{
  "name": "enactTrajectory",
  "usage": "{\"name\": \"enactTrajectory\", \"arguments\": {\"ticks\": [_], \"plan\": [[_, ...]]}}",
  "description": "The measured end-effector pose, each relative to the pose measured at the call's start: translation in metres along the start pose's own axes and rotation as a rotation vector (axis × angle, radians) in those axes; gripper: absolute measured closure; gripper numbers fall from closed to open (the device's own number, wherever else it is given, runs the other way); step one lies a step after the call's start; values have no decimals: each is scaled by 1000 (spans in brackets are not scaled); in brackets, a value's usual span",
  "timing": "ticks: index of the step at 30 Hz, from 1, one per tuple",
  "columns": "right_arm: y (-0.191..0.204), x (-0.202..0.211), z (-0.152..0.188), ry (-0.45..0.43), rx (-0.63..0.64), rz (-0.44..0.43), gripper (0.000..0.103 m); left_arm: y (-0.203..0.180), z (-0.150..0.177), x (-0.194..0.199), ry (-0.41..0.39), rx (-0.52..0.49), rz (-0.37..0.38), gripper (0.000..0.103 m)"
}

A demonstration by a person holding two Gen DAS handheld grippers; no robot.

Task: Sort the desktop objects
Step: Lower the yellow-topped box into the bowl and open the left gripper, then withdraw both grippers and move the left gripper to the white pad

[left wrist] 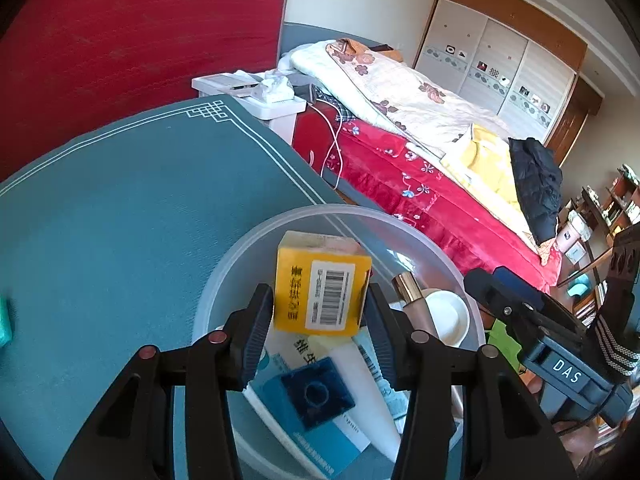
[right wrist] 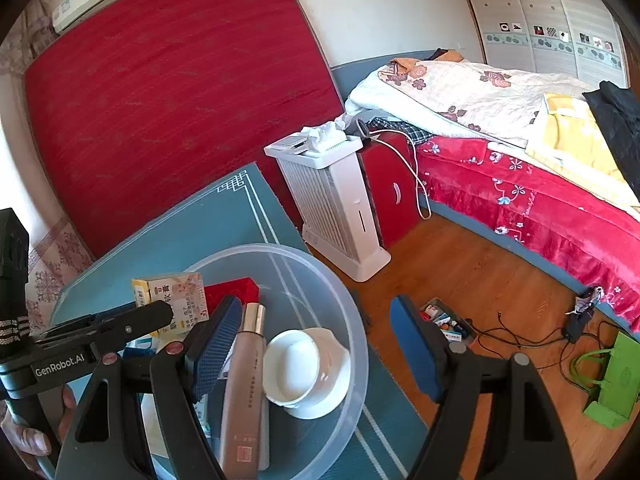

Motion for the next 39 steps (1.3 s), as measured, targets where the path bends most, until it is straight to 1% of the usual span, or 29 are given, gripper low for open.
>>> {"name": "enactTrajectory", "arguments": {"ticks": [7, 14, 17, 22, 29, 39], "plan": [[10, 4, 2, 7, 10, -3, 23, 6, 4, 21, -32, 20, 26, 52], [26, 9, 1, 2, 38, -11, 23, 22, 12, 32, -40, 45, -1, 52], [35, 9, 2, 3, 51, -20, 23, 35, 16, 36, -42, 67, -27, 52], [53, 9, 9, 12, 80, -39, 23, 62, 27, 43, -50, 97, -93, 52], [87, 1, 22, 39, 135, -77, 23, 101, 40, 52, -48, 154, -141, 52], [137, -6, 33, 55, 216, -136, 23, 163, 58, 69, -64, 233, -242, 52]]}}
Point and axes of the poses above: each gripper's, at about its wrist camera, not at the fingertips, and x roughly against the way its jaws point, y to its left, z to its underside, the point moved 7 cm from there along -x, roughly the way its jaws point, and after that the axes turned 7 degrees about -z, right-handed, at the moved point
